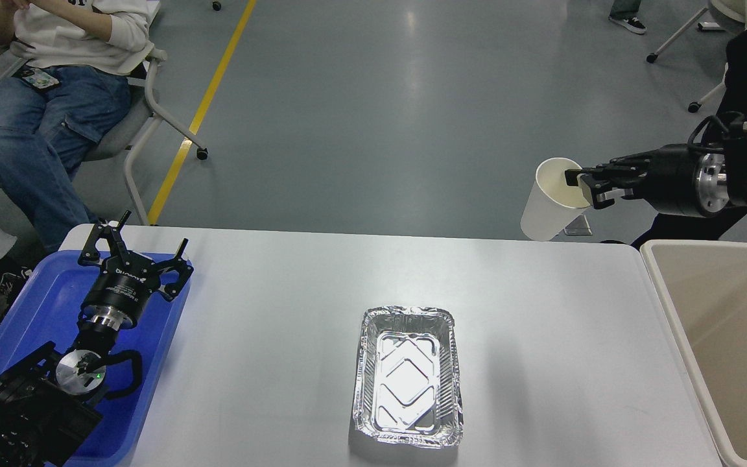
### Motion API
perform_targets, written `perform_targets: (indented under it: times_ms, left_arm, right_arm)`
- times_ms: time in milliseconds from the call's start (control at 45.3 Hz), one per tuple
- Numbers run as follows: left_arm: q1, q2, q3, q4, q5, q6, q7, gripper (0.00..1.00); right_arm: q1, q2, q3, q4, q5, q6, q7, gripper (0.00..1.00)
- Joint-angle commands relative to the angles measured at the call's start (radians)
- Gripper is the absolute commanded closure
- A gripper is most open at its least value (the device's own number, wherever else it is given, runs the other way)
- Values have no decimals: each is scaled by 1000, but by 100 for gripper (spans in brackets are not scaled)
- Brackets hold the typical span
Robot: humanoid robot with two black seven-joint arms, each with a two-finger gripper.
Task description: Tidy desktop
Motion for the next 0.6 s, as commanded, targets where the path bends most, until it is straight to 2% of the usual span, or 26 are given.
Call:
perform_targets:
  times_ms: [0, 110, 375, 574]
  left_arm:
    - [0, 0, 0, 0, 0, 0, 0, 0]
    - [0, 0, 0, 0, 0, 0, 0, 0]
    - [0, 0, 0, 0, 0, 0, 0, 0]
    - [0, 0, 0, 0, 0, 0, 0, 0]
  right_arm:
    - [-3, -40, 1, 2, 28, 5, 1, 100]
    - [-12, -58, -2, 2, 99, 5, 1, 100]
    - [-61, -141, 1, -25, 99, -4, 1, 100]
    - [-132, -215, 3, -83, 133, -51, 1, 100]
